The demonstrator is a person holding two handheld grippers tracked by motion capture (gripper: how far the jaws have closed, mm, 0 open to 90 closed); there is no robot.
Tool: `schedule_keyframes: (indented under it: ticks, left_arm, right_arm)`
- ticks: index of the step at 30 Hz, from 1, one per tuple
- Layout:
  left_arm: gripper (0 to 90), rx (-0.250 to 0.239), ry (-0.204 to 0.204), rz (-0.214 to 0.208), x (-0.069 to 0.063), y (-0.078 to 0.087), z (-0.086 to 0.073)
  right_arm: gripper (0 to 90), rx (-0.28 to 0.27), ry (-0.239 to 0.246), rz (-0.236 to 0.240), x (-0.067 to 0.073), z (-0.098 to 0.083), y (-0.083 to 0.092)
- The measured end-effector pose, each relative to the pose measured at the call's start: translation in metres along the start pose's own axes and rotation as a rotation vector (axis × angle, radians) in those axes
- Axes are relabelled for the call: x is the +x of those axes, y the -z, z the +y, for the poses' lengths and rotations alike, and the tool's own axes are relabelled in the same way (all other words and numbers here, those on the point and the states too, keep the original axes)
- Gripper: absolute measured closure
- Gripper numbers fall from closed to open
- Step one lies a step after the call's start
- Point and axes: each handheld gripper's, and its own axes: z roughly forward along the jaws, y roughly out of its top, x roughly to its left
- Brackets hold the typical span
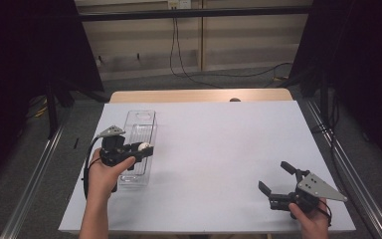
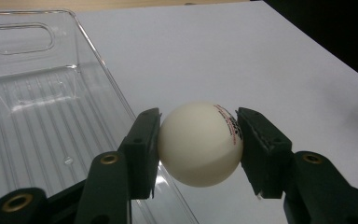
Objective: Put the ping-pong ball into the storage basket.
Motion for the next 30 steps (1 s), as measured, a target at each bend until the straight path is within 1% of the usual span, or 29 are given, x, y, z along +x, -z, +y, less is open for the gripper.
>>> schedule_keyframes:
  ticks: [1,2,4,5,7,9,10,11,13,15,16,18,19,20,21,23,25,26,27,28,30]
  left_arm:
    - [51.3,0.000,-0.008,0.008,0.001,0.000,0.000]
    - [51.3,0.001,-0.001,0.005,0.001,0.000,-0.001]
    - [51.3,0.008,-0.008,0.007,0.003,0.001,-0.001]
    - [51.3,0.001,0.000,0.014,0.003,0.000,-0.001]
    - [51.3,0.000,-0.002,0.022,0.003,0.000,-0.001]
    - [51.2,-0.001,0.005,0.021,0.004,0.000,-0.002]
    - [51.2,0.003,-0.001,0.029,0.005,0.001,-0.002]
    - [51.2,0.005,-0.005,0.021,0.006,0.001,-0.002]
    - [51.2,0.010,-0.013,0.025,0.007,0.002,-0.002]
    - [51.2,0.010,-0.017,0.044,0.007,0.002,-0.002]
    - [51.3,0.003,-0.010,0.043,0.008,0.001,-0.003]
    - [51.2,0.004,-0.008,0.037,0.009,0.001,-0.003]
    - [51.2,-0.001,0.002,0.042,0.009,0.001,-0.003]
    - [51.3,-0.005,0.002,0.051,0.009,0.001,-0.004]
    - [51.2,0.003,-0.007,0.051,0.010,0.002,-0.004]
    - [51.2,-0.003,-0.003,0.053,0.011,0.002,-0.004]
    - [51.2,-0.004,-0.003,0.065,0.012,0.001,-0.005]
    - [51.2,0.001,-0.008,0.064,0.013,0.002,-0.005]
    - [51.2,-0.002,0.000,0.069,0.013,0.001,-0.006]
    - [51.2,-0.004,-0.001,0.061,0.014,0.001,-0.006]
    - [51.2,-0.005,0.000,0.075,0.014,0.001,-0.007]
  right_arm:
    - [1.0,-0.001,0.000,-0.001,0.000,0.000,0.000]
    - [0.9,-0.001,0.000,-0.001,0.000,0.000,0.000]
    - [1.0,-0.001,0.000,-0.001,0.000,0.000,0.000]
    - [0.9,0.001,-0.002,-0.001,0.000,0.000,0.000]
    - [1.0,-0.001,0.000,-0.002,0.000,0.000,0.000]
    - [1.0,-0.002,-0.003,-0.006,0.000,0.000,0.000]
    - [1.0,-0.002,-0.004,-0.007,0.000,0.000,0.000]
    - [1.0,-0.002,-0.004,-0.006,0.000,0.000,0.000]
    - [1.0,-0.003,-0.004,-0.006,0.000,0.000,0.001]
    - [0.9,-0.002,-0.004,-0.006,0.000,0.000,0.001]
    - [1.0,-0.002,-0.004,-0.007,0.000,0.000,0.001]
    - [1.0,0.001,-0.003,-0.003,0.000,0.000,0.001]
    - [0.9,-0.001,-0.005,-0.006,0.000,0.000,0.001]
    - [1.0,-0.001,-0.002,-0.004,0.000,0.000,0.001]
    - [1.0,-0.002,-0.004,-0.007,0.000,0.000,0.001]
    - [1.0,-0.001,-0.004,-0.006,0.000,0.000,0.001]
    - [1.0,0.000,-0.003,-0.004,0.000,0.000,0.001]
    - [1.0,0.000,-0.002,-0.002,0.000,0.000,0.000]
    - [1.0,-0.002,-0.002,-0.004,0.000,0.000,0.000]
    - [1.0,-0.002,-0.001,-0.003,0.000,0.000,0.000]
    - [1.0,0.000,0.001,0.000,0.000,0.000,-0.001]
